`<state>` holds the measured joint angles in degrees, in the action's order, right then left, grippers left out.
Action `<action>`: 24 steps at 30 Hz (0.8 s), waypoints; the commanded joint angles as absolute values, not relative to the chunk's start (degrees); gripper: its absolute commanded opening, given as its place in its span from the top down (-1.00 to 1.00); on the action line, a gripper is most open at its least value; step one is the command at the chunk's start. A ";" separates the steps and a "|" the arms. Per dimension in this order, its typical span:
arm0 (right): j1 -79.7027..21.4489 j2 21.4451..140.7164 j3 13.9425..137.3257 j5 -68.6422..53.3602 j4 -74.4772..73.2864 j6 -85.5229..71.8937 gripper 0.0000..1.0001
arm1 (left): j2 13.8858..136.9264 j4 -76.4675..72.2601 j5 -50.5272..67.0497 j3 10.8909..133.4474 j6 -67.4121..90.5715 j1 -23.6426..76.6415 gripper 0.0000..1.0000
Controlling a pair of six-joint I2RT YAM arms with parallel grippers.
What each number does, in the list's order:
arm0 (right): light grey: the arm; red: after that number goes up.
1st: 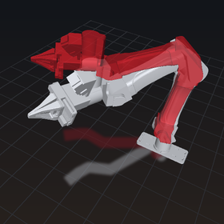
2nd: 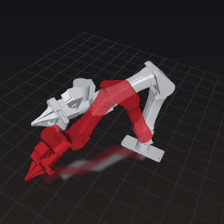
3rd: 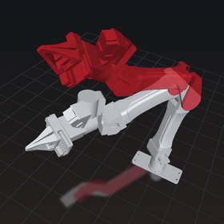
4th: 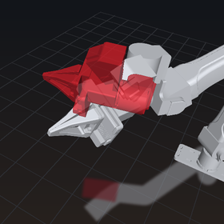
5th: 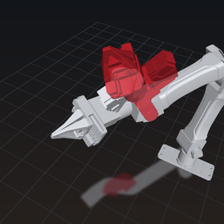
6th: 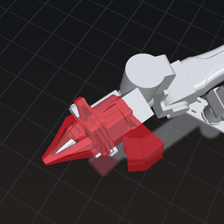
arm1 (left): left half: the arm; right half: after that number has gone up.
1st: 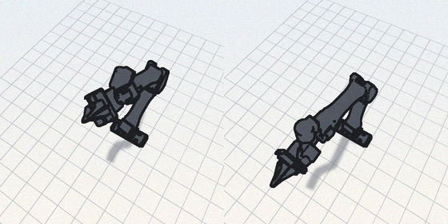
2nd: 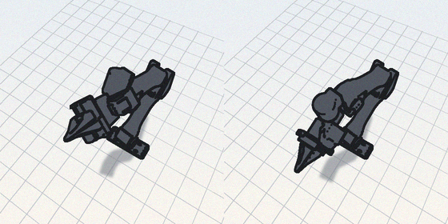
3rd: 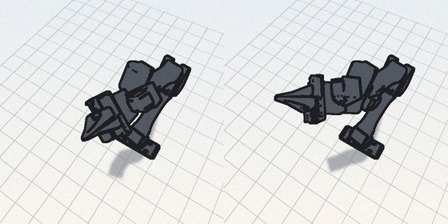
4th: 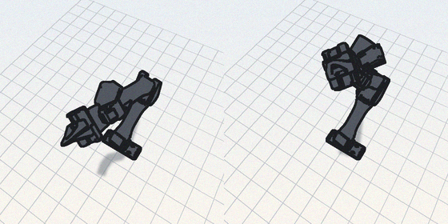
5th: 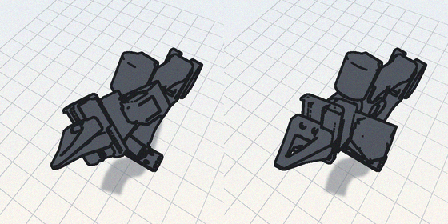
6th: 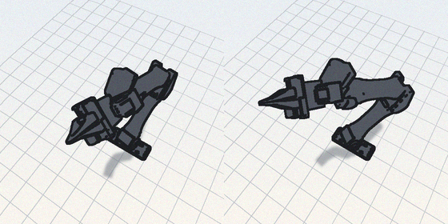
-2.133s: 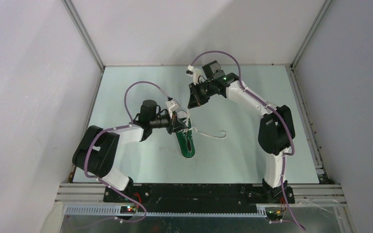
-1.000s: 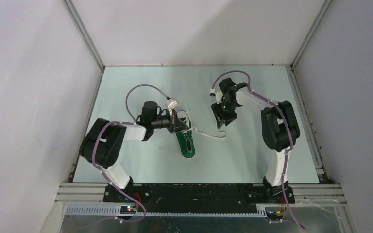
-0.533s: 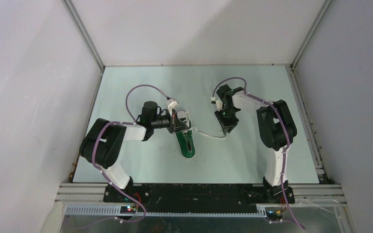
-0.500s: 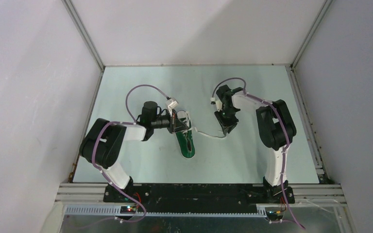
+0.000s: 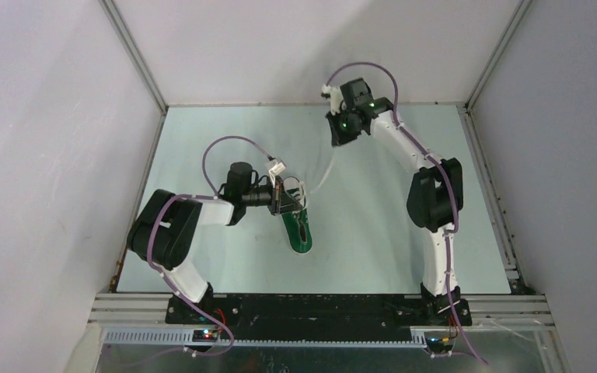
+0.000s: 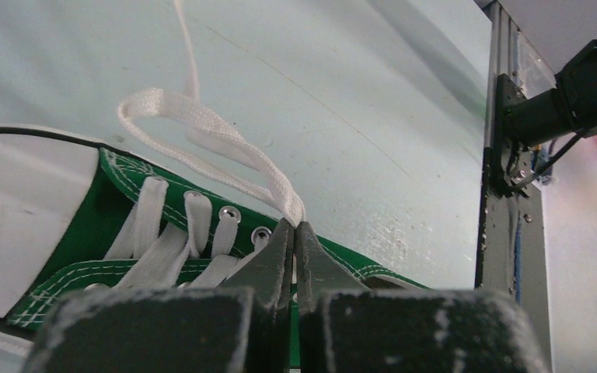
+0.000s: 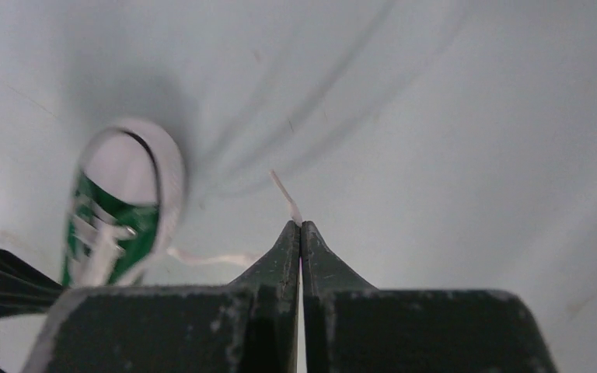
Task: Tie the shoes
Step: Wrap the shoelace around the shoelace.
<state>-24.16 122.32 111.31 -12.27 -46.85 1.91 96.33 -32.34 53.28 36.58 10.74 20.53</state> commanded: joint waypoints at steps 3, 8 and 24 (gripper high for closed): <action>-28.54 127.05 119.99 -17.96 -42.85 1.03 1.00 | 94.24 -35.51 58.43 37.18 12.51 20.30 1.00; -31.73 127.87 120.37 -19.11 -41.30 0.27 1.00 | 93.72 -36.96 59.24 36.19 13.48 20.26 1.00; -32.99 123.88 117.42 -38.43 -33.12 -9.79 1.00 | 94.72 -41.24 61.71 35.85 15.43 20.01 0.96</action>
